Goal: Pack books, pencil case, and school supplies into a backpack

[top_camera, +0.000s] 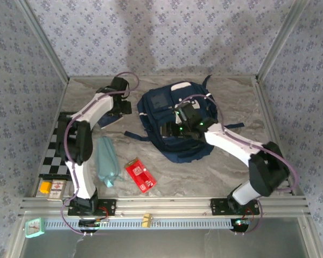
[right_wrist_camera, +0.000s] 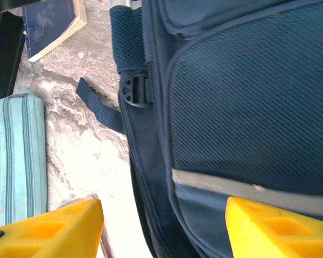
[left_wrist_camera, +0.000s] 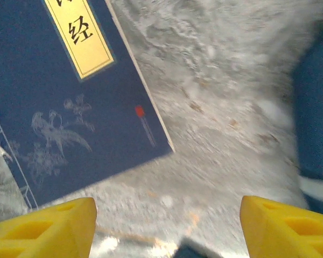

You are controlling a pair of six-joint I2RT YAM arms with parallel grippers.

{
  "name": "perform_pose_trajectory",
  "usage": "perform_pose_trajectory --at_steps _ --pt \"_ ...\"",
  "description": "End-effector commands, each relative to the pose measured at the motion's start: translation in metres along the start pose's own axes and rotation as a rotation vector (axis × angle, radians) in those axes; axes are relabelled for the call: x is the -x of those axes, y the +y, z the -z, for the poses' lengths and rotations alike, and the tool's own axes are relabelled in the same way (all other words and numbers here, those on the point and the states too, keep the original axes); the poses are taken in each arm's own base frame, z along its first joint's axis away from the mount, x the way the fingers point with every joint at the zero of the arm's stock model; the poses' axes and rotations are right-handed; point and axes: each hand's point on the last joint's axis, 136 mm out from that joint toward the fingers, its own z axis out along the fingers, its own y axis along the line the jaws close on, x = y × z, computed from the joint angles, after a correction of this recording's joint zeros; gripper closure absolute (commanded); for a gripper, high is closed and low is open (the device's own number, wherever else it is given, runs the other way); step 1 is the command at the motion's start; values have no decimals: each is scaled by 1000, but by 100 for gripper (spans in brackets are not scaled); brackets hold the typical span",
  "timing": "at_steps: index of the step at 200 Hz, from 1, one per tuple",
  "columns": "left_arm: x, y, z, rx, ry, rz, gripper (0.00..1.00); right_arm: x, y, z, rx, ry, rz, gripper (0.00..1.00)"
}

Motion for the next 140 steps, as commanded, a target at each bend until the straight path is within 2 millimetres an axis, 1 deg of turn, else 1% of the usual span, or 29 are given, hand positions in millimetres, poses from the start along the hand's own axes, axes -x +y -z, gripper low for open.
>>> perform_pose_trajectory --at_steps 1,13,42,55,61,63,68,93,105,122,140 --pt "9 13 -11 76 36 14 29 21 28 -11 56 -27 25 37" --pt "14 11 -20 84 48 7 29 26 35 -19 57 -34 38 36" --pt "25 17 -40 138 72 -8 30 30 38 -33 55 -23 38 35" --pt "27 19 -48 149 87 -8 32 32 39 -37 62 -22 32 34" --pt "23 20 -55 158 105 -14 33 32 40 -39 66 -19 28 34" --pt "29 19 -52 154 92 -10 33 33 40 -39 68 -19 28 34" --pt "31 19 -54 159 93 -9 34 33 41 -40 69 -17 26 34" --pt "30 16 -68 148 122 -16 36 32 40 -42 65 -6 36 34" --pt "28 19 -72 157 133 -12 38 31 39 -44 66 -2 33 34" --pt "24 23 -75 159 147 8 40 28 37 -47 70 13 23 34" --pt "20 24 -77 144 149 14 43 27 36 -50 77 17 26 34"
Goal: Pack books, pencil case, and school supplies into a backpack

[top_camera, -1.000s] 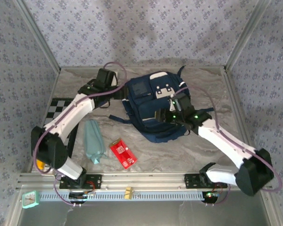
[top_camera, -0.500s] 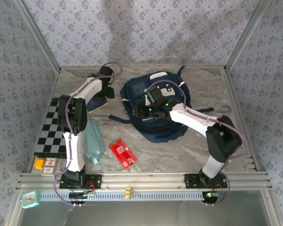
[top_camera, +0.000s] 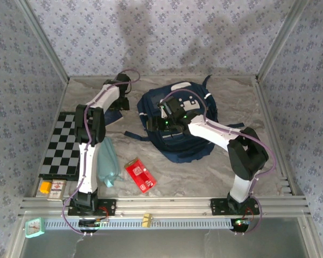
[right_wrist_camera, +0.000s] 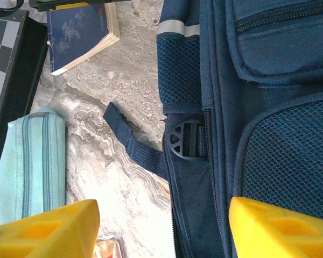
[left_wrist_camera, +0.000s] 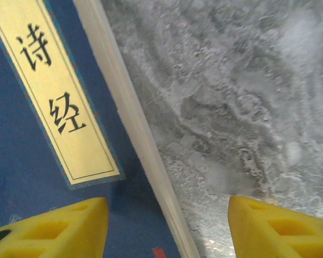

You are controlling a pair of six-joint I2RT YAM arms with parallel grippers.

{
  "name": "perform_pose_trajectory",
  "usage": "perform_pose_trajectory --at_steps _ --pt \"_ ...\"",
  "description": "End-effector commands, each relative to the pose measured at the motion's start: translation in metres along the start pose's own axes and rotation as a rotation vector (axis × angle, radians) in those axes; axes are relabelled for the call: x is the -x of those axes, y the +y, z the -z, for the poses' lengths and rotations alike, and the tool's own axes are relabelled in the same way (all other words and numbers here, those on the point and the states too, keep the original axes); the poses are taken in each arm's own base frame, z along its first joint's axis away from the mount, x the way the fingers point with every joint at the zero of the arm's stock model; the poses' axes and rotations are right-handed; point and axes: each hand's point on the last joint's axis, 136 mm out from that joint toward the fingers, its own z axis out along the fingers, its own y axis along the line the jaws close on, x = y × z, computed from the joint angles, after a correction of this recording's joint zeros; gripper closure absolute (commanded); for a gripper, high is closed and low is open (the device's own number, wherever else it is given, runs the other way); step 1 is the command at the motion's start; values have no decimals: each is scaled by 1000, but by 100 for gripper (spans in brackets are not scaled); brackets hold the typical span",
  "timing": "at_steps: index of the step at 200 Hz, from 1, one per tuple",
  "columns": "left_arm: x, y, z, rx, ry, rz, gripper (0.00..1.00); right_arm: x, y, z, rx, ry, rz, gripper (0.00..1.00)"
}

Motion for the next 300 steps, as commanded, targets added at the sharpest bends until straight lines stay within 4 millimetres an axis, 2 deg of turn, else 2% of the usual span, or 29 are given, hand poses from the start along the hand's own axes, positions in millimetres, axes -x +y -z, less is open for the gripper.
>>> perform_pose_trajectory --at_steps 1,23,27,51,87,111,135,163,205,215,222,232,237,241,250,259,273,287,300 --pt "-8 9 -3 9 32 5 43 3 2 -5 20 7 -8 34" --pt "-10 12 -2 6 35 14 49 0 3 -9 37 14 -18 34" --pt "-19 13 -8 4 60 12 50 0 3 -10 41 16 -20 34" --pt "-29 10 -13 -73 89 54 59 -1 3 -12 43 20 -19 34" --pt "-30 13 -4 -108 83 63 68 0 7 -11 59 20 -20 34" --pt "-35 10 4 -151 84 67 83 -1 9 -11 64 24 -27 34" --pt "-47 -4 9 -248 107 74 100 -2 10 -9 66 22 -24 34" --pt "-65 -20 23 -298 119 59 100 -3 9 -4 54 19 -18 34" --pt "-101 -56 60 -383 104 58 100 -9 2 1 25 14 -13 34" --pt "-110 -58 68 -397 108 71 100 -10 0 0 16 17 -18 34" --pt "-109 -64 74 -427 84 79 100 -12 -1 -1 13 20 -19 33" --pt "-115 -69 82 -467 86 80 93 -13 -1 -3 12 24 -22 33" --pt "-116 -71 87 -485 83 76 84 -14 0 -4 10 28 -22 33" --pt "-117 -70 89 -493 81 74 79 -14 1 -5 11 31 -20 33" --pt "-116 -65 96 -497 73 71 76 -14 4 -8 9 35 -17 33" --pt "-112 -59 104 -514 52 84 74 -13 8 -10 6 34 -14 33" --pt "-103 -46 120 -564 13 123 65 -11 14 -15 -3 31 -7 34" --pt "-94 -29 132 -586 -44 148 62 -11 19 -24 -21 35 -9 36" --pt "-88 -10 129 -553 -74 159 60 -11 23 -35 -40 41 -52 38"
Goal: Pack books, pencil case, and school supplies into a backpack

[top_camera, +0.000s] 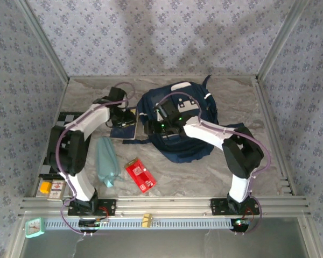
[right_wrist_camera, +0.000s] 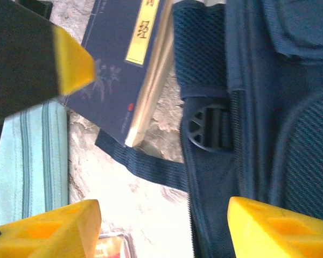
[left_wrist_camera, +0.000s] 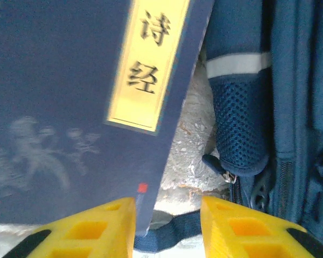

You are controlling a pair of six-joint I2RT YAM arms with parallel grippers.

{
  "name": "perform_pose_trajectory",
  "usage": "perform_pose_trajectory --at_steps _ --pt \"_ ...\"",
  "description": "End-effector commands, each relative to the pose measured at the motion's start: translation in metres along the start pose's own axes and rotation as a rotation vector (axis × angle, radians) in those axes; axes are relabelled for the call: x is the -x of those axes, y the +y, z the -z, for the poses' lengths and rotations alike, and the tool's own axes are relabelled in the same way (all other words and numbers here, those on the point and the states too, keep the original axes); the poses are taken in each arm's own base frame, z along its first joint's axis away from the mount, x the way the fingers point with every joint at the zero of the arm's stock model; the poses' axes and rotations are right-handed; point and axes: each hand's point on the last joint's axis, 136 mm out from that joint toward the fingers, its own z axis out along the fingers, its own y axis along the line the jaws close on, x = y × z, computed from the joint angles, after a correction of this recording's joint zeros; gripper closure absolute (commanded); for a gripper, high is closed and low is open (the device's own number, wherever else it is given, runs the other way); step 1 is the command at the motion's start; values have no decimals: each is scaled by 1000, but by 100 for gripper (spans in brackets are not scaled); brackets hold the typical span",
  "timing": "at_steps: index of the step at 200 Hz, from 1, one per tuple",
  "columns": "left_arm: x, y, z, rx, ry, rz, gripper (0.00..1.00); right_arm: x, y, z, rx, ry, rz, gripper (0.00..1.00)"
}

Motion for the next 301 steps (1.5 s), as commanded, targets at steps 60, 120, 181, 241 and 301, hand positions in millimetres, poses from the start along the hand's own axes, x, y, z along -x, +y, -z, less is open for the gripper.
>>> perform_pose_trajectory --at_steps 60,120,181,241,301 --pt "38 88 7 60 -56 134 60 7 34 -81 -99 16 -105 45" --pt "32 113 -26 115 -16 172 59 3 27 -122 -207 53 -101 38" --pt "18 120 -50 101 27 182 63 -2 33 -142 -166 98 -101 38" --pt "3 130 -58 129 57 185 66 24 72 -114 -95 49 -28 40" --pt "3 131 -55 136 50 185 67 38 85 -92 -54 34 -22 48"
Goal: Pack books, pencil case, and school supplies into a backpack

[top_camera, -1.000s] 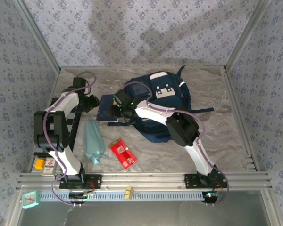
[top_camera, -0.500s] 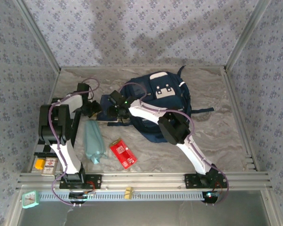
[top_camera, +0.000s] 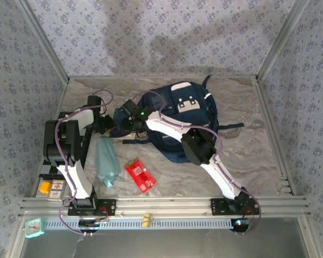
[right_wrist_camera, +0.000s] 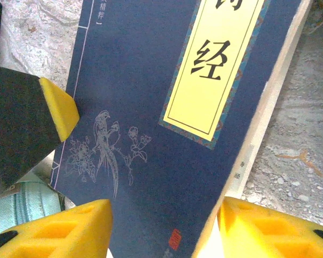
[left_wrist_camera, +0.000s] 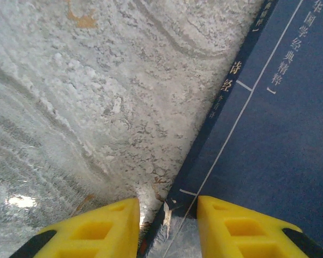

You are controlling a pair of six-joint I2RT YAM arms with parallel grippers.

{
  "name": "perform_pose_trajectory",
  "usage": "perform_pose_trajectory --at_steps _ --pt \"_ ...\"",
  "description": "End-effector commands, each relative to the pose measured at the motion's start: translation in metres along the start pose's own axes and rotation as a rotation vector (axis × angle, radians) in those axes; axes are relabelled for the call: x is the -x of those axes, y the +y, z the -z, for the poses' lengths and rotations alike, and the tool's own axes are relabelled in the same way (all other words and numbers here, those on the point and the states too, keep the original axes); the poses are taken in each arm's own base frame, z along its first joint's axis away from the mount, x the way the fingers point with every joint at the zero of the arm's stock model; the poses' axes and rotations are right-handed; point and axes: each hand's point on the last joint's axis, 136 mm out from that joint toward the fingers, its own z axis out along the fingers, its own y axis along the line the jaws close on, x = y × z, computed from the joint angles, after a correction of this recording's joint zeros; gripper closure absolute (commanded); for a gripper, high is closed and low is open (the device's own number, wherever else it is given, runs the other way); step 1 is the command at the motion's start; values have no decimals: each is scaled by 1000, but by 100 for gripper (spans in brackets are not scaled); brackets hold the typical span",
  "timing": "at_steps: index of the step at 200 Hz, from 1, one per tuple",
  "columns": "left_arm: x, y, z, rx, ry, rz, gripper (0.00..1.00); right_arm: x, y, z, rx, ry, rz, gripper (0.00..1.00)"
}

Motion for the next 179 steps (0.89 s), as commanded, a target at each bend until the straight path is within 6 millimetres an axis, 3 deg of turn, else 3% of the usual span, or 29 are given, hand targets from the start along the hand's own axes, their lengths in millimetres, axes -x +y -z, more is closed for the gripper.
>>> perform_pose_trajectory --at_steps 1,42,105,153,179 --pt "-16 11 -9 30 47 -3 67 16 31 36 90 -37 24 48" --pt "-17 12 -9 31 50 -3 67 21 35 48 117 -55 27 53" --pt "-20 11 -9 24 51 1 67 17 30 35 139 -23 6 71" --pt "-19 9 -5 15 45 -3 67 15 14 27 104 3 -44 80" --pt "-18 9 -3 19 40 -5 67 18 17 31 124 -8 -64 92"
